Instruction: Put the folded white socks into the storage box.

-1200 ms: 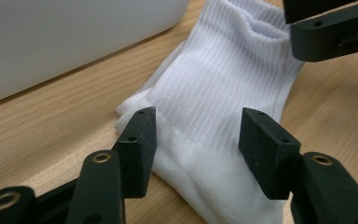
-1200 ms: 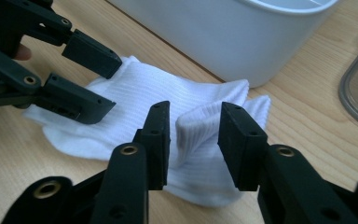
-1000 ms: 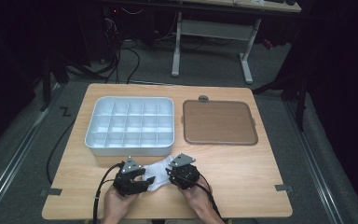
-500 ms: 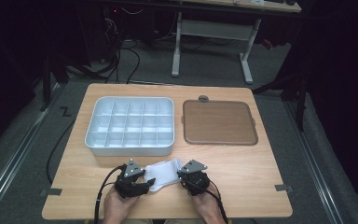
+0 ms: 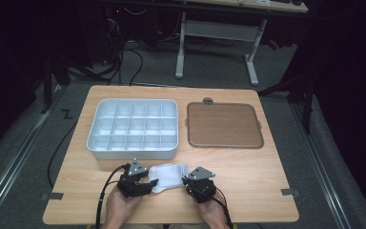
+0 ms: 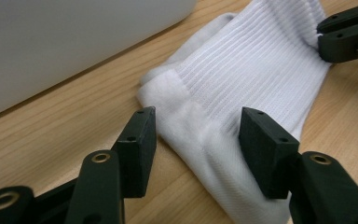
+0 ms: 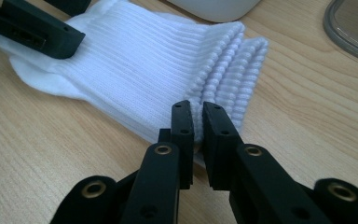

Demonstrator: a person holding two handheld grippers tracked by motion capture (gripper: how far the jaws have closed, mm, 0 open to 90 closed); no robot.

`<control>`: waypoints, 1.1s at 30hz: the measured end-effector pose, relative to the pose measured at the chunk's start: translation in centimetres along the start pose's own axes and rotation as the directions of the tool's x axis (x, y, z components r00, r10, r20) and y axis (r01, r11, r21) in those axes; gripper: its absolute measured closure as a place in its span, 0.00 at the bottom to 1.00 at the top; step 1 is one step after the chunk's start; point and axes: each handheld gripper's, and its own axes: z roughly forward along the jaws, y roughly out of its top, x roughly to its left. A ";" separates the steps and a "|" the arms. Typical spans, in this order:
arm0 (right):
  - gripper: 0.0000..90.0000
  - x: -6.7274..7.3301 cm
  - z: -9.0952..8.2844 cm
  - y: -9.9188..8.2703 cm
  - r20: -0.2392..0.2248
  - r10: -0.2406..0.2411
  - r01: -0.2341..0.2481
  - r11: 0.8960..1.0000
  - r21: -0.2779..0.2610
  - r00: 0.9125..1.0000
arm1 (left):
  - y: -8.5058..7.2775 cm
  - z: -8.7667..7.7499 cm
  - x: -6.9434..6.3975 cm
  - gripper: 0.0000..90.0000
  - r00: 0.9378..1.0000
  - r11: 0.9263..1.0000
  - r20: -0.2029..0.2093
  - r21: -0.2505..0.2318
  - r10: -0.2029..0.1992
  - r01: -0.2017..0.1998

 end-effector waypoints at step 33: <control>0.91 2.4 2.0 3.1 -0.134 -0.036 0.031 0.999 -0.042 0.990 | 3.1 2.3 1.5 0.53 0.977 0.979 -0.068 0.006 -0.203 0.204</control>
